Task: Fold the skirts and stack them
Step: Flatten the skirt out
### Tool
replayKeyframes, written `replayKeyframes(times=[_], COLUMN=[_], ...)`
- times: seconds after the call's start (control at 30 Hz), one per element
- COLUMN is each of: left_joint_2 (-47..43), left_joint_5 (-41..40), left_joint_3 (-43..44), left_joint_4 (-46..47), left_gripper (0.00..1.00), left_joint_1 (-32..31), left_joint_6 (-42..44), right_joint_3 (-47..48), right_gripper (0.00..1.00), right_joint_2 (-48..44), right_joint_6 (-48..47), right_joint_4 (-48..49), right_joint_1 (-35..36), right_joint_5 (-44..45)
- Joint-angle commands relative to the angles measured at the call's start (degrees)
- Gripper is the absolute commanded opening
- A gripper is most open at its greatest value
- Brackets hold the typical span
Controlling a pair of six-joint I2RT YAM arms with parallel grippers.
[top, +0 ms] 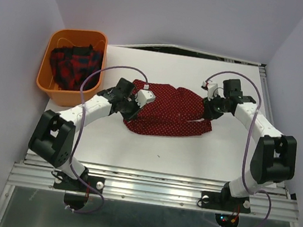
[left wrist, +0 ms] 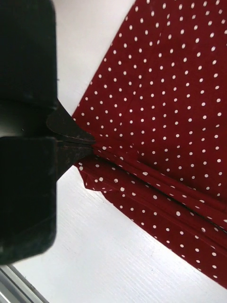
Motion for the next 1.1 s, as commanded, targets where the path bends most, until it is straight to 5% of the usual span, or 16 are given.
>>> replayKeyframes(times=[0.0,0.17,0.3,0.5,0.67,1.0,1.03,1.07], left_joint_2=[2.3,5.2,4.77,6.07,5.91,2.04,1.78,1.69], left_joint_5=[2.68,3.38,3.91,3.65,10.84,12.97,13.05,13.05], left_joint_3=[4.89,7.97,8.5,10.34,11.75,6.92,6.48,5.78], left_joint_4=[-2.15,-2.85,-3.03,-4.86,-6.99,-6.11,-5.93,-5.76], left_gripper=[0.0,0.0,0.07,0.35,0.48,0.6,0.72,0.73], left_joint_1=[1.01,1.98,1.98,2.5,6.98,10.33,10.42,10.5], left_joint_6=[-4.37,-2.98,0.1,-0.42,-3.49,-6.92,-7.01,-7.45], right_joint_3=[9.39,19.83,26.89,21.64,19.43,10.73,10.46,10.29], right_gripper=[0.37,0.63,0.76,0.72,0.62,0.63,0.63,0.63], right_joint_2=[2.49,5.67,9.01,11.64,14.11,13.05,13.84,14.19], right_joint_6=[4.76,3.36,-1.03,-4.47,0.27,10.12,10.3,10.56], right_joint_4=[-3.23,-7.1,-18.05,-23.89,-22.24,-9.05,-8.78,-8.43], right_joint_1=[-0.47,-2.74,-6.35,-6.97,-6.97,-2.5,-1.97,-1.96], right_joint_5=[-1.6,0.51,-8.08,-20.22,-25.23,-13.56,-13.03,-11.98])
